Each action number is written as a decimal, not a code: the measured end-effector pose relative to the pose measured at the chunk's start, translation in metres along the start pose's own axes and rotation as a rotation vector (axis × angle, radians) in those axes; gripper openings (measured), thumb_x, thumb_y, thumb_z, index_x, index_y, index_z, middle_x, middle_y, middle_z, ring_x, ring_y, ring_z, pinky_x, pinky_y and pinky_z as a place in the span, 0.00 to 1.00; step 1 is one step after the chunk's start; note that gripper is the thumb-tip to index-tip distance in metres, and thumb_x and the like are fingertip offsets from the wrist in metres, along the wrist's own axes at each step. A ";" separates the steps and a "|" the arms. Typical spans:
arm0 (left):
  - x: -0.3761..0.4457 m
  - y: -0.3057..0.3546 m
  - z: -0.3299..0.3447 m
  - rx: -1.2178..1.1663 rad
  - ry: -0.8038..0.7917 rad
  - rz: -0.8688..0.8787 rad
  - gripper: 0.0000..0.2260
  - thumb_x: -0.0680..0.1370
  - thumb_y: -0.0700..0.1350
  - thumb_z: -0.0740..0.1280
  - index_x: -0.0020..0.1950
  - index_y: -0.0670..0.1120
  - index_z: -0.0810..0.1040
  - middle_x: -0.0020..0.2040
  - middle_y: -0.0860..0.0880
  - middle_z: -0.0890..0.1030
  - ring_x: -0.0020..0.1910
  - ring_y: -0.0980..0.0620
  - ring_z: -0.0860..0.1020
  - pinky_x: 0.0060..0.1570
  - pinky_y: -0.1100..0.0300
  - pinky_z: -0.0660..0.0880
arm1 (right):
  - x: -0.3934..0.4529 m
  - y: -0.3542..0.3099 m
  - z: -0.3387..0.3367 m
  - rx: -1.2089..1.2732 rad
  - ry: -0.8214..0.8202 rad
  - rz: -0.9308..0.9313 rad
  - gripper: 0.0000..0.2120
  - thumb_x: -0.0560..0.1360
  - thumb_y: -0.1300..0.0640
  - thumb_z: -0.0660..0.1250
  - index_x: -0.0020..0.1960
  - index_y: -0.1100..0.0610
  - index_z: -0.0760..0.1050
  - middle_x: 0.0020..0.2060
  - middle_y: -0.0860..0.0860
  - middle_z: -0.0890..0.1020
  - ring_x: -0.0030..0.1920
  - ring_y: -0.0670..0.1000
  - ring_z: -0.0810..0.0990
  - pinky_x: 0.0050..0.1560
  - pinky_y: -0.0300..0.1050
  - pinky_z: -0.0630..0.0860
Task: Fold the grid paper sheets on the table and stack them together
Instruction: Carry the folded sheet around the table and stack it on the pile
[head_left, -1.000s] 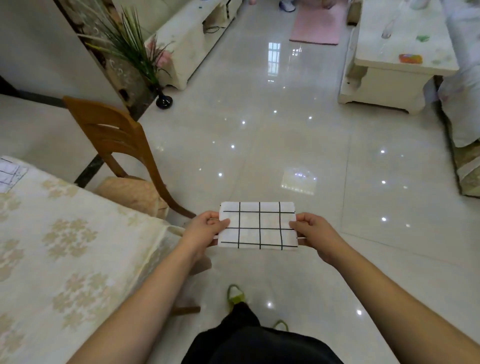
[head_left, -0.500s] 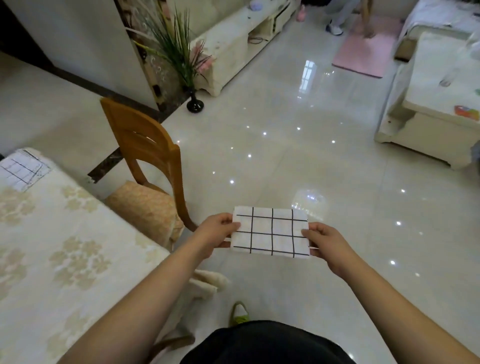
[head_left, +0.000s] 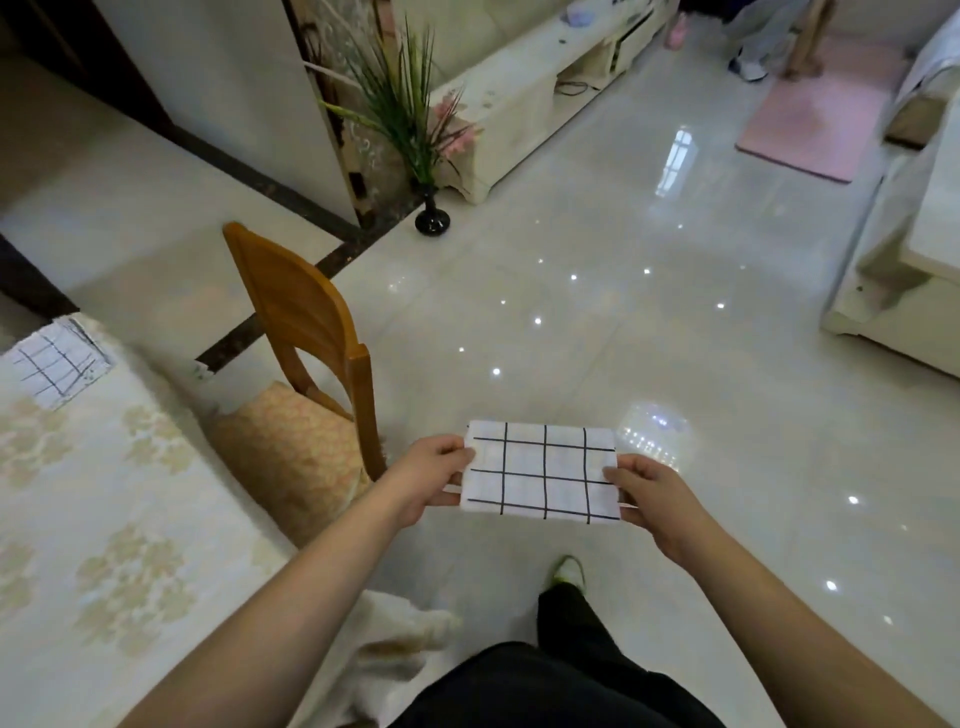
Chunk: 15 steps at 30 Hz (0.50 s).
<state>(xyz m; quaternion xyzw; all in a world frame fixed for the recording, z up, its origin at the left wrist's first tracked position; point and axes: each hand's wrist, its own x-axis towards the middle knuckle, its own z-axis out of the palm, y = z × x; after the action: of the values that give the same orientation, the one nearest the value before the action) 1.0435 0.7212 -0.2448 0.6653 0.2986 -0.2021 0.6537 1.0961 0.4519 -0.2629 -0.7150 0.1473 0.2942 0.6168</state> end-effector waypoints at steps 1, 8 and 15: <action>0.007 0.009 0.002 0.006 0.016 -0.002 0.06 0.82 0.40 0.62 0.52 0.43 0.78 0.39 0.47 0.82 0.36 0.52 0.80 0.27 0.62 0.76 | 0.013 -0.008 -0.003 -0.002 -0.008 -0.006 0.05 0.77 0.64 0.65 0.51 0.63 0.77 0.39 0.57 0.79 0.38 0.52 0.78 0.35 0.42 0.79; 0.057 0.056 0.013 0.035 0.098 -0.069 0.07 0.76 0.52 0.65 0.50 0.51 0.79 0.45 0.43 0.84 0.46 0.42 0.84 0.57 0.32 0.69 | 0.082 -0.079 -0.024 -0.030 -0.065 -0.055 0.04 0.77 0.65 0.65 0.49 0.63 0.78 0.41 0.56 0.82 0.39 0.52 0.82 0.34 0.40 0.78; 0.083 0.098 0.010 -0.072 0.206 0.007 0.10 0.82 0.40 0.61 0.60 0.36 0.75 0.50 0.39 0.81 0.45 0.45 0.81 0.35 0.57 0.82 | 0.141 -0.134 -0.021 -0.076 -0.182 -0.057 0.03 0.77 0.65 0.65 0.48 0.64 0.77 0.42 0.57 0.82 0.41 0.54 0.82 0.41 0.45 0.82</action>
<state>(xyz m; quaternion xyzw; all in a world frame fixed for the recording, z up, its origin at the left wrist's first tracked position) 1.1709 0.7252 -0.2271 0.6595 0.3689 -0.1195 0.6440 1.2882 0.4795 -0.2404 -0.7122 0.0589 0.3455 0.6082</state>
